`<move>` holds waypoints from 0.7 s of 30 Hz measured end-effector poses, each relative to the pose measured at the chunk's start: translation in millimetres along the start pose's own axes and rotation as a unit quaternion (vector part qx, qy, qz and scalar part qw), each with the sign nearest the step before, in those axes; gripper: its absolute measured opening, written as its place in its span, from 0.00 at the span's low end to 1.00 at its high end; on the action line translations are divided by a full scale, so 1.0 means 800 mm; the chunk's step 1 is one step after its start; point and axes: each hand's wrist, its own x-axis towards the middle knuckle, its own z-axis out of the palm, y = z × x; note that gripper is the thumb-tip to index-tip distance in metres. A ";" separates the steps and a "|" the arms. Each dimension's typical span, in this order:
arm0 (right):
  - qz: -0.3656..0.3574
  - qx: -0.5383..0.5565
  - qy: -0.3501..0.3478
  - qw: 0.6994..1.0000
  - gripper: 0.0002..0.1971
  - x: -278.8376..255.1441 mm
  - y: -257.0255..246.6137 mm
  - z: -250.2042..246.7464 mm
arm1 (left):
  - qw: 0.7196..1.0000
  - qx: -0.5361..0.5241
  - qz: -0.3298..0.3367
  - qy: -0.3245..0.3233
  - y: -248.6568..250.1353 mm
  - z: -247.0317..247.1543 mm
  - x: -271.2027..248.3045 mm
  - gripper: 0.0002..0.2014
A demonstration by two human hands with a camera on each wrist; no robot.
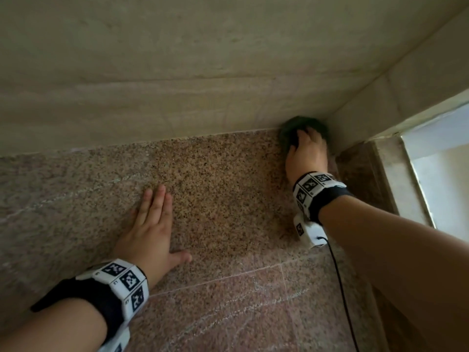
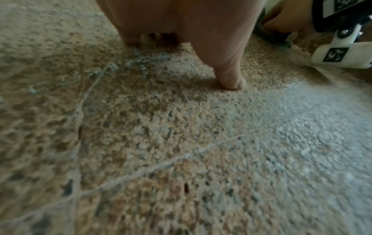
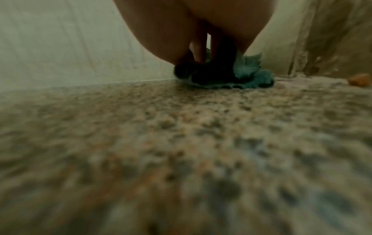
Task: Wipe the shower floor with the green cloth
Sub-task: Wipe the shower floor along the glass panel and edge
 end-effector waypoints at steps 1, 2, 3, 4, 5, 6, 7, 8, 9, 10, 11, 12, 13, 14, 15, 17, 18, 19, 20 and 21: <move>-0.006 -0.012 -0.009 1.000 0.26 0.004 0.001 0.001 | 1.000 0.001 0.001 -0.001 0.000 0.000 0.000 0.63; -0.012 -0.027 -0.024 0.999 0.27 0.009 0.001 0.004 | 1.000 0.002 0.000 0.000 0.000 0.001 0.000 0.63; -0.015 -0.042 -0.045 0.998 0.28 0.012 0.000 0.008 | 1.000 0.003 -0.002 -0.001 0.000 0.002 0.000 0.63; -0.019 -0.058 -0.067 0.996 0.28 0.015 -0.002 0.012 | 1.000 0.005 -0.004 -0.004 0.000 0.002 0.000 0.62; -0.026 -0.076 -0.084 0.993 0.28 0.016 -0.003 0.015 | 1.000 0.008 -0.004 -0.006 0.000 0.001 0.000 0.62; -0.033 -0.093 -0.094 0.991 0.29 0.015 -0.003 0.018 | 1.000 0.010 -0.003 -0.005 0.000 0.002 0.000 0.62; -0.037 -0.107 -0.095 0.989 0.30 0.014 -0.004 0.021 | 1.000 0.012 -0.003 -0.003 0.000 0.002 0.001 0.62; -0.041 -0.115 -0.094 0.988 0.30 0.013 -0.004 0.023 | 1.000 0.013 -0.004 -0.002 -0.001 0.002 0.001 0.62; -0.042 -0.114 -0.097 0.988 0.30 0.012 -0.005 0.022 | 1.000 0.014 -0.004 -0.002 -0.001 0.002 0.001 0.62; -0.040 -0.105 -0.105 0.988 0.30 0.011 -0.005 0.020 | 1.000 0.012 -0.003 -0.001 -0.001 0.003 0.001 0.63; -0.042 -0.093 -0.115 0.988 0.30 0.011 -0.005 0.017 | 1.000 0.009 -0.001 0.001 -0.001 0.003 0.001 0.63; -0.047 -0.081 -0.127 0.988 0.30 0.010 -0.004 0.015 | 1.000 0.005 0.001 0.003 -0.001 0.003 0.001 0.63; -0.056 -0.071 -0.139 0.986 0.30 0.008 -0.004 0.011 | 1.000 0.003 0.003 0.004 -0.001 0.003 0.001 0.63; -0.067 -0.064 -0.151 0.984 0.31 0.005 -0.004 0.009 | 1.000 0.005 0.004 0.004 -0.001 0.003 0.001 0.63; -0.079 -0.059 -0.166 0.981 0.32 0.001 -0.005 0.006 | 1.000 0.008 0.003 0.004 -0.001 0.003 0.001 0.63; -0.100 -0.057 -0.195 0.974 0.32 -0.009 -0.005 -0.001 | 1.000 0.012 0.002 0.006 0.000 0.002 0.001 0.63; -0.108 -0.047 -0.200 0.973 0.30 -0.012 -0.006 -0.007 | 1.000 0.013 0.003 0.008 0.000 0.001 0.001 0.63; -0.111 -0.028 -0.192 0.975 0.28 -0.014 -0.005 -0.014 | 1.000 0.013 0.003 0.011 0.000 0.001 0.001 0.63; -0.107 -0.006 -0.168 0.980 0.26 -0.013 -0.004 -0.022 | 1.000 0.013 0.003 0.011 0.001 0.001 0.000 0.63; -0.093 0.017 -0.128 0.987 0.24 -0.010 -0.001 -0.029 | 1.000 0.011 0.004 0.009 0.000 0.000 0.000 0.62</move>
